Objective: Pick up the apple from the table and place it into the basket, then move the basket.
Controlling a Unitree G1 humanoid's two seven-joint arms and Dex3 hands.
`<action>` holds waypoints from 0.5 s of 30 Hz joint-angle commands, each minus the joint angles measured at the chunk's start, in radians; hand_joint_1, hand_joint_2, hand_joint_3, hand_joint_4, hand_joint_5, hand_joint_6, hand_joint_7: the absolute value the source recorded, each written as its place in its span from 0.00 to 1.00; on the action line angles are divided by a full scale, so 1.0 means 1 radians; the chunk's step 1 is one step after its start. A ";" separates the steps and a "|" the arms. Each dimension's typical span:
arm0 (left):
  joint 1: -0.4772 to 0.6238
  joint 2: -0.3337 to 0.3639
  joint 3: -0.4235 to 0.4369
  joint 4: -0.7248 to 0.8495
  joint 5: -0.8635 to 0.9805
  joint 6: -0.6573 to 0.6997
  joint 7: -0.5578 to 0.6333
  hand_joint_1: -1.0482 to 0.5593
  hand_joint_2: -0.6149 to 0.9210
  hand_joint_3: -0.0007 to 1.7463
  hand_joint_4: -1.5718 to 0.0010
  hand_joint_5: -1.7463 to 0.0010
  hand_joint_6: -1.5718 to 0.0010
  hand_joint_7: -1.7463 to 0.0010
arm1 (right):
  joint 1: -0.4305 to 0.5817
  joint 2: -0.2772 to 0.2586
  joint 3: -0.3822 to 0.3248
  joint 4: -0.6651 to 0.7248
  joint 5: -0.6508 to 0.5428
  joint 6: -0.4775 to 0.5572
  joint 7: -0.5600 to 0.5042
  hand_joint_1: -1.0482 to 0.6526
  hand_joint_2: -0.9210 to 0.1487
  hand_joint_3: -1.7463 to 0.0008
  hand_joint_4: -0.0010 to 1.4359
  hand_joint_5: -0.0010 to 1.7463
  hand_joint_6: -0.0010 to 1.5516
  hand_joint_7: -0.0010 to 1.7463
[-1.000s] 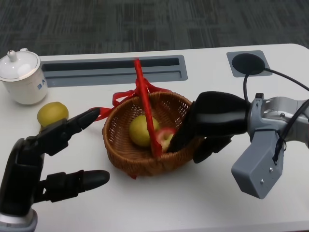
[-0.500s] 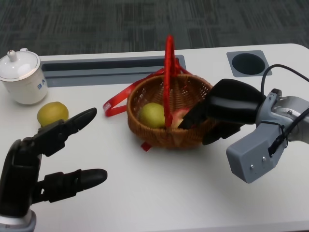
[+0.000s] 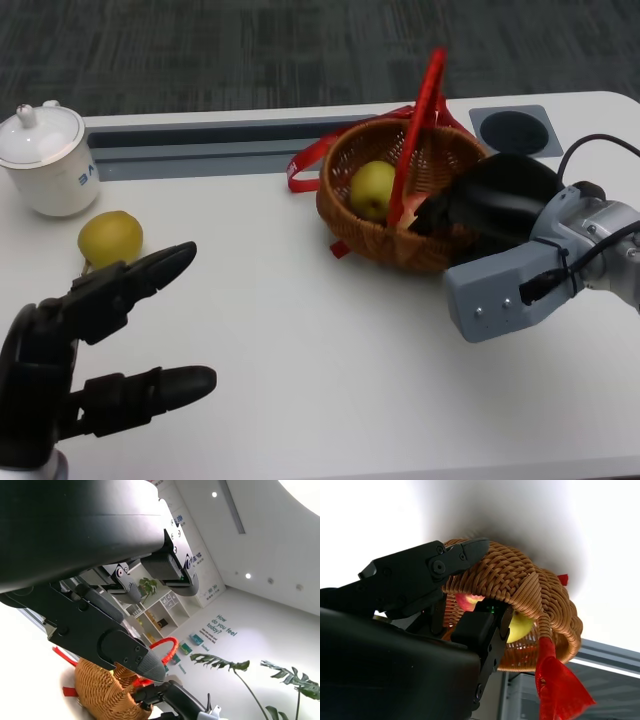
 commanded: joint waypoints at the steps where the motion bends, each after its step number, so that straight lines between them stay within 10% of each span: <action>1: 0.033 0.012 0.025 -0.022 -0.005 -0.015 0.013 0.37 0.87 0.00 0.49 0.99 0.54 0.99 | -0.005 -0.013 -0.013 0.028 0.010 0.098 0.015 0.45 0.00 0.96 0.64 0.66 0.61 0.00; 7: 0.065 0.010 0.044 -0.038 -0.003 -0.020 0.014 0.37 0.86 0.00 0.48 0.99 0.54 0.99 | -0.008 -0.012 -0.024 0.039 0.021 0.201 0.047 0.47 0.00 0.99 0.77 0.17 0.59 0.01; 15: 0.100 0.028 0.058 -0.046 -0.018 -0.040 0.005 0.35 0.86 0.00 0.48 0.99 0.52 0.99 | 0.001 -0.016 -0.078 0.046 0.062 0.301 0.060 0.45 0.00 0.98 0.78 0.10 0.61 0.01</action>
